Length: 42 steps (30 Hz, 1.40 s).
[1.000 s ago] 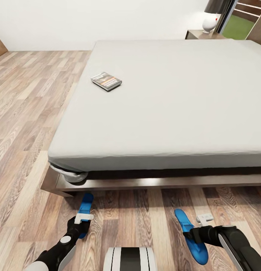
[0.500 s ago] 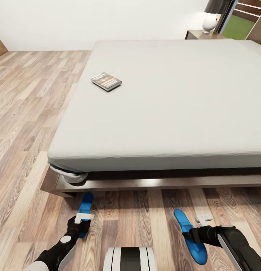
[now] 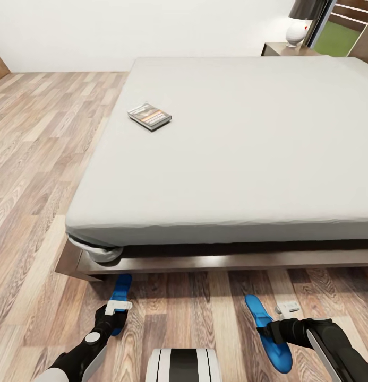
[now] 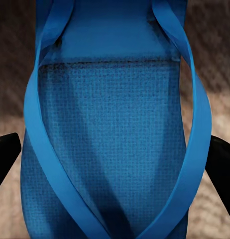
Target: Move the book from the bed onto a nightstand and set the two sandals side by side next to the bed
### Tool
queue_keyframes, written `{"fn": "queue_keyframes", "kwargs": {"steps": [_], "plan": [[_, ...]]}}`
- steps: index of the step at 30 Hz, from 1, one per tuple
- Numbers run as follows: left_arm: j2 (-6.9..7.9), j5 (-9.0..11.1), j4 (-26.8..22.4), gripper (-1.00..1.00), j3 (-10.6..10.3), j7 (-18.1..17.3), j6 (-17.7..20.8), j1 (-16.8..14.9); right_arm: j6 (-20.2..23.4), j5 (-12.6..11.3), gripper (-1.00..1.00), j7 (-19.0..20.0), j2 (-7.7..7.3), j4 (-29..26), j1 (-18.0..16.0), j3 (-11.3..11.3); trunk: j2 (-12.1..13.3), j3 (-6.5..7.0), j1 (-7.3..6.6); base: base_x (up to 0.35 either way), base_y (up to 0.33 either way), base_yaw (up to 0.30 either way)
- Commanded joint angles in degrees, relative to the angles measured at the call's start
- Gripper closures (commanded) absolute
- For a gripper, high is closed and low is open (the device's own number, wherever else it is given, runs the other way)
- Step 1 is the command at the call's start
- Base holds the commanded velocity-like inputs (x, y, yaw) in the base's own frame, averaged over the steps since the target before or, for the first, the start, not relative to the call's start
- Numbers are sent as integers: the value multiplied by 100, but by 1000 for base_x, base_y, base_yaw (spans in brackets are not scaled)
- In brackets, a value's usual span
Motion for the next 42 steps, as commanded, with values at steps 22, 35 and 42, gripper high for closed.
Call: {"fn": "queue_keyframes", "kwargs": {"steps": [22, 35, 42], "plan": [[5, 50, 0, 100, -47, 33, -18, -4, 33, -54, 100, -28, -5, -4, -2, 179, -1, -3, -1, 28, 12, 0], [5, 50, 0, 100, -47, 33, -18, 1, 33, -54, 100, -32, -5, -4, -2, 192, -1, -3, -1, 1, 0, 0], [5, 50, 0, 100, -46, 33, -18, 1, 33, -54, 100, -32, -5, -4, -2, 193, -1, -3, -1, 0, 0, 0]]}}
